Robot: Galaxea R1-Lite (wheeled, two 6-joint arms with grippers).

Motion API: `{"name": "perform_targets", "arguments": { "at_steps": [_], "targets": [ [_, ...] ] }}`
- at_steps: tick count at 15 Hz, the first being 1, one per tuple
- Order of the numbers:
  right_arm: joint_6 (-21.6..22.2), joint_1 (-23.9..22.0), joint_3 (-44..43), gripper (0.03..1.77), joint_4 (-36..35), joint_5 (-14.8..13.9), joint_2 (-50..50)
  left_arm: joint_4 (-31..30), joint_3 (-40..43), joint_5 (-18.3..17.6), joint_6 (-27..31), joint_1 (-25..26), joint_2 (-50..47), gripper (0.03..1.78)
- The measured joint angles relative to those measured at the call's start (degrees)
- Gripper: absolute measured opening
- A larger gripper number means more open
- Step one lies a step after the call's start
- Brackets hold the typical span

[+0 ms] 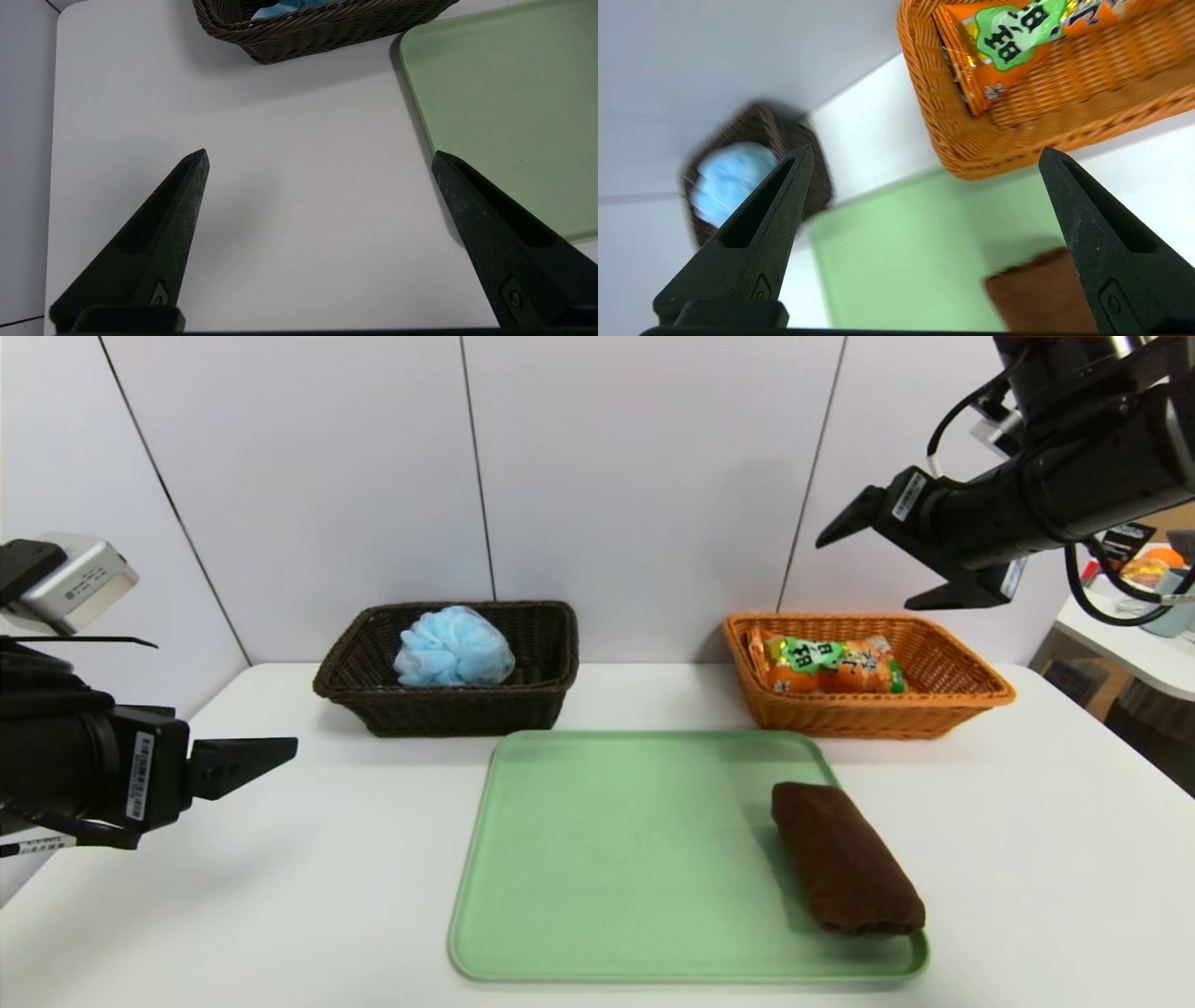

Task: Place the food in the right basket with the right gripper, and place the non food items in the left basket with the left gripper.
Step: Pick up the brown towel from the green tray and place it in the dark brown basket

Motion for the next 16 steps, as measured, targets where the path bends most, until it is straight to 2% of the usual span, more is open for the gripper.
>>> {"name": "perform_targets", "arguments": {
  "at_steps": [2,4,8,11,16],
  "targets": [
    [-9.3,1.8,0.1,1.68,3.3,-2.8,-2.1,0.0,0.0,0.0,0.0,-0.9,0.0,1.69],
    [-17.7,3.4,0.3,1.69,8.1,-3.6,-4.2,0.1,0.0,0.1,0.0,-1.8,0.1,1.69],
    [-29.0,6.2,5.0,1.69,14.5,-3.6,-8.3,0.1,0.3,0.1,0.0,-2.6,0.3,1.69],
    [-31.2,7.4,11.7,1.69,17.1,-3.4,-10.0,0.1,0.6,0.1,0.0,-2.8,0.2,1.69],
    [-29.6,9.0,18.9,1.69,17.4,-2.9,-8.6,0.1,0.7,0.0,-0.2,-2.8,0.1,1.69]
  ]
}}
